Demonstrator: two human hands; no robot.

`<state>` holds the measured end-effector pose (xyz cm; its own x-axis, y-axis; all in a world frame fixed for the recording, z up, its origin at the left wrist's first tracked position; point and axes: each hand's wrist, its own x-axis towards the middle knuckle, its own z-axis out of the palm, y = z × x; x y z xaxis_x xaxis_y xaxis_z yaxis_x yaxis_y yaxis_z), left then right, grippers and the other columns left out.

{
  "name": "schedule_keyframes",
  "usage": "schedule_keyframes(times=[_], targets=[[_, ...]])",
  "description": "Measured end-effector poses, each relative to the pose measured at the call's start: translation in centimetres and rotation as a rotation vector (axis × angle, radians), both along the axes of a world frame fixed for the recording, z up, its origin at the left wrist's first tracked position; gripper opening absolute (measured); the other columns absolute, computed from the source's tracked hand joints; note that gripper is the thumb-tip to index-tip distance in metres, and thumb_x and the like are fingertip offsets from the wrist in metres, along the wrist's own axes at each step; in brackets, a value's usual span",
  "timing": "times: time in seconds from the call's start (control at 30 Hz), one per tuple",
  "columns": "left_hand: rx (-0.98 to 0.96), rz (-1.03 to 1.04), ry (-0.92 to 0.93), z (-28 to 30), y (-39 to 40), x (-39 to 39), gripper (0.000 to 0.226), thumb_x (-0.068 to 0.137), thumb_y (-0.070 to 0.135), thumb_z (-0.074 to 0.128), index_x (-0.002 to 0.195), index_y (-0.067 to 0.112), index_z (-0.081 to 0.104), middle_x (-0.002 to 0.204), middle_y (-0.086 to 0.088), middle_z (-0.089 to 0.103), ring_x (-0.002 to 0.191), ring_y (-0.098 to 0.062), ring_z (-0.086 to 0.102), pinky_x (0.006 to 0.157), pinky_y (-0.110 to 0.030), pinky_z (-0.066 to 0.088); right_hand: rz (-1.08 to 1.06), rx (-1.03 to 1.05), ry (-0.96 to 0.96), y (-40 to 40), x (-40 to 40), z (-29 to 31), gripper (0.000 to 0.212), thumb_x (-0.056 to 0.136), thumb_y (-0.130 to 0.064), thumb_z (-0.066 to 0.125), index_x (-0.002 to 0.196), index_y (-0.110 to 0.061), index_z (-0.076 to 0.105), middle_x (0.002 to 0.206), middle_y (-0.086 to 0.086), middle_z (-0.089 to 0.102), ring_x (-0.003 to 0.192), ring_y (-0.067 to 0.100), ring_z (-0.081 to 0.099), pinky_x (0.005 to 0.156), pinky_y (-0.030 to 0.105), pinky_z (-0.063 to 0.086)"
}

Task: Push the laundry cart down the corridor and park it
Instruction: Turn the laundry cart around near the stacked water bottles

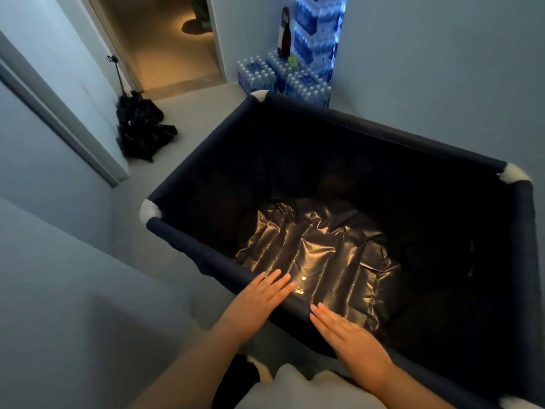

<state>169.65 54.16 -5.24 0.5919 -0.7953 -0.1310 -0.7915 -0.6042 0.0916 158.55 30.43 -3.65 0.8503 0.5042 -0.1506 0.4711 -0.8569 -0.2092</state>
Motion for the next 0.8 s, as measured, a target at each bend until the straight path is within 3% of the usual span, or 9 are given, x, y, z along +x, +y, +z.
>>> schedule_keyframes(times=[0.07, 0.2, 0.27, 0.4, 0.67, 0.8], targets=[[0.010, -0.028, 0.039, 0.2, 1.0, 1.8, 0.090, 0.074, -0.002, 0.063, 0.147, 0.017, 0.015, 0.153, -0.005, 0.025, 0.140, -0.024, 0.018, 0.111, -0.045, 0.006, -0.043, 0.006, -0.047, 1.3, 1.0, 0.2, 0.096, 0.045, -0.008, 0.087, 0.134, -0.012, 0.051, 0.144, 0.002, 0.042, 0.130, 0.014, 0.039, 0.103, 0.024, 0.032], [-0.014, -0.106, 0.013, 0.0, 2.5, 5.8, 0.083, 0.081, -0.003, 0.054, 0.148, 0.019, 0.010, 0.156, -0.003, 0.014, 0.142, -0.022, 0.005, 0.111, -0.040, -0.008, -0.172, 0.070, -0.060, 3.2, 2.7, 0.0, 0.102, 0.047, 0.007, 0.079, 0.140, -0.011, 0.040, 0.148, 0.002, 0.034, 0.135, 0.015, 0.034, 0.107, 0.030, 0.029], [-0.007, -0.148, 0.036, -0.4, 3.3, 8.2, 0.082, 0.085, -0.003, 0.048, 0.148, 0.022, 0.003, 0.158, -0.001, 0.006, 0.143, -0.020, -0.005, 0.108, -0.035, -0.018, -0.244, 0.079, -0.063, 4.4, 3.5, -0.4, 0.106, 0.049, 0.012, 0.075, 0.143, -0.012, 0.034, 0.150, 0.001, 0.031, 0.138, 0.014, 0.027, 0.111, 0.027, 0.021], [-0.050, -0.221, 0.043, -0.2, 4.0, 12.7, 0.079, 0.087, -0.003, 0.047, 0.148, 0.023, 0.005, 0.157, -0.001, 0.010, 0.143, -0.019, -0.003, 0.110, -0.032, -0.016, -0.329, 0.087, -0.081, 6.1, 6.0, -1.2, 0.110, 0.052, 0.019, 0.068, 0.147, -0.014, 0.024, 0.153, 0.002, 0.028, 0.141, 0.014, 0.021, 0.115, 0.026, 0.012], [-0.087, -0.276, 0.032, -0.3, 4.2, 20.8, 0.083, 0.083, -0.006, 0.046, 0.148, 0.022, 0.003, 0.156, -0.002, 0.015, 0.142, -0.021, 0.008, 0.114, -0.034, -0.008, -0.390, 0.059, -0.096, 8.4, 12.2, -1.4, 0.104, 0.053, 0.016, 0.071, 0.145, -0.008, 0.028, 0.151, 0.007, 0.030, 0.138, 0.020, 0.029, 0.109, 0.036, 0.029], [-0.146, -0.260, -0.013, -0.3, 3.7, 25.0, 0.086, 0.072, -0.012, 0.056, 0.146, 0.017, 0.023, 0.149, -0.008, 0.034, 0.137, -0.026, 0.028, 0.114, -0.041, 0.006, -0.457, 0.093, -0.130, 9.8, 16.2, -1.2, 0.093, 0.058, 0.017, 0.069, 0.142, -0.005, 0.035, 0.150, 0.008, 0.032, 0.136, 0.023, 0.032, 0.107, 0.039, 0.033]])
